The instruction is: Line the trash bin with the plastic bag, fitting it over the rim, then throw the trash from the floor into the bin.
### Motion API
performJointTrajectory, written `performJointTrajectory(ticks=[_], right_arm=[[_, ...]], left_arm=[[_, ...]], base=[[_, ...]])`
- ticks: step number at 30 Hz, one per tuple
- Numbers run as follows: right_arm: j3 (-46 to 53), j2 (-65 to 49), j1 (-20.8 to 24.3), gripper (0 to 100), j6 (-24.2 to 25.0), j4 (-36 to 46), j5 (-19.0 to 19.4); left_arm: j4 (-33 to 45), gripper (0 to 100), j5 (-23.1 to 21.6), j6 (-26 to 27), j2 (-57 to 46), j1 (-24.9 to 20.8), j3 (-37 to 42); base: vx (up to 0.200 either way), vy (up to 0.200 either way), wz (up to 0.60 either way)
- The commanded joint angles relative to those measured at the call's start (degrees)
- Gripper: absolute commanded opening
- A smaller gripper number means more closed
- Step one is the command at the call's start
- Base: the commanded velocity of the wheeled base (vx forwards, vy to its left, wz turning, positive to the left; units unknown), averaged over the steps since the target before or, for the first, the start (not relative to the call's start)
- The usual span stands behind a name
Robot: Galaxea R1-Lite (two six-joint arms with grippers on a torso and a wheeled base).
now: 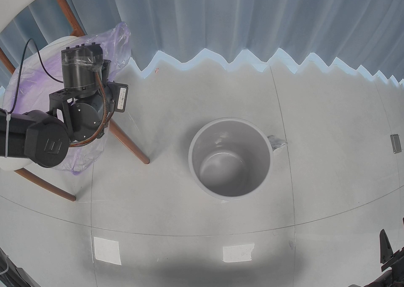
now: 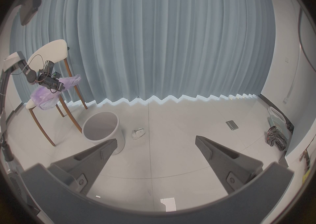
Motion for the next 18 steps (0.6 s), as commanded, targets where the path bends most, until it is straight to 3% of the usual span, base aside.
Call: performJointTrajectory(ticks=[1, 5, 6, 7, 13, 18], right_arm=[[1.01, -1.01, 0.01, 100, 0.00, -0.02, -0.01], [1.01, -1.01, 0.01, 100, 0.00, -0.02, -0.01], [1.01, -1.01, 0.01, 100, 0.00, -0.02, -0.01], [1.01, -1.01, 0.01, 100, 0.00, -0.02, -0.01], [1.01, -1.01, 0.01, 100, 0.00, -0.02, -0.01], [1.01, -1.01, 0.01, 100, 0.00, -0.02, -0.01]], left_arm=[[-0.10, 0, -8.06, -1.36, -4.37, 2.75, 3.50], [-1.42, 0, -17.20, -1.79, -8.59, 5.91, 9.39], [-1.42, 0, -17.20, -1.79, -8.59, 5.91, 9.39], [-3.26, 0, -21.33, -3.55, -10.00, 8.20, 12.46], [-11.17, 0, -36.53, -5.57, -10.53, 17.34, 17.65], [-17.15, 0, -50.07, -12.17, -10.53, 21.12, 20.81]], base=[[0.000, 0.000, 0.00], [0.000, 0.000, 0.00], [0.000, 0.000, 0.00], [0.000, 0.000, 0.00], [0.000, 0.000, 0.00], [0.000, 0.000, 0.00]])
